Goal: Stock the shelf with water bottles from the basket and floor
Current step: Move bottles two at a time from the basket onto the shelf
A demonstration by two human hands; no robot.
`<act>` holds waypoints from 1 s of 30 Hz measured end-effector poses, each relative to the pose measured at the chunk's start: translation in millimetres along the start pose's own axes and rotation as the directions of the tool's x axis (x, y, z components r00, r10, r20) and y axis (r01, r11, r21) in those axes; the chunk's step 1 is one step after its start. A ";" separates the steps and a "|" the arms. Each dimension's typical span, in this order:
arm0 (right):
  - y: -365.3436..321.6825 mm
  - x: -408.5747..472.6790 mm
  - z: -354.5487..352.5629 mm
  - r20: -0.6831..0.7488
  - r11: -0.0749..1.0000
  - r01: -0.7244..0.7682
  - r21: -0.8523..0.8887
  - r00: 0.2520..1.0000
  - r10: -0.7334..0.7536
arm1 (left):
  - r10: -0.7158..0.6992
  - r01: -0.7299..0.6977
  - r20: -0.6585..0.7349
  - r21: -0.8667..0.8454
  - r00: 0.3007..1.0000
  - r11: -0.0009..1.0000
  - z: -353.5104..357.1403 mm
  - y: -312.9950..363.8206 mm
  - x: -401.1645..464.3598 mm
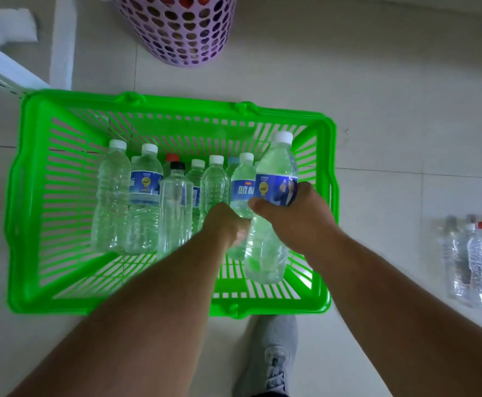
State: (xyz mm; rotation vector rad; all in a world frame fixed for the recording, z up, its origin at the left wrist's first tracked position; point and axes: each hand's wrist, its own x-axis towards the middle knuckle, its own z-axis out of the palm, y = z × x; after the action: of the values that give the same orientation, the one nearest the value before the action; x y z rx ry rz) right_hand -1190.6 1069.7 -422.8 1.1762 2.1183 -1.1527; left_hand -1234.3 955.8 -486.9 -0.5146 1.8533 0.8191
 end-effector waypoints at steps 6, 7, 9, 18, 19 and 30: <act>-29.7 -44.4 -31.8 0.060 0.945 0.157 0.286 0.982 -0.182 | 0.073 -0.068 0.081 -0.065 0.994 0.996 -45.4 -20.4 -49.5; -36.3 -54.5 -38.4 0.060 0.939 0.175 0.297 0.978 -0.201 | 0.083 -0.072 0.112 -0.103 0.990 0.992 -55.1 -21.5 -62.8; -53.0 -78.7 -54.5 0.055 0.934 0.206 0.292 0.971 -0.231 | 0.112 -0.090 0.143 -0.153 0.983 0.984 -78.6 -21.5 -95.5; -190.5 -262.0 -170.7 0.004 0.773 0.339 0.535 0.915 -0.404 | 0.381 -0.370 0.021 -0.190 0.924 0.909 -195.4 14.9 -322.5; -206.0 -286.1 -185.0 0.002 0.756 0.331 0.565 0.915 -0.402 | 0.407 -0.395 0.021 -0.200 0.913 0.896 -208.9 22.8 -357.5; -341.6 -522.3 -311.8 -0.213 0.662 0.643 0.385 0.760 -0.614 | 0.627 -0.646 -0.160 -0.226 0.763 0.729 -317.6 71.8 -634.9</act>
State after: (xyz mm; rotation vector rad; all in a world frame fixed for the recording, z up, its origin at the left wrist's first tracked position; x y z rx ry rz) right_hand -1199.4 989.8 270.3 0.6129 2.4836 -2.0152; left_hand -1223.0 763.1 200.0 -0.0405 2.0187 1.5510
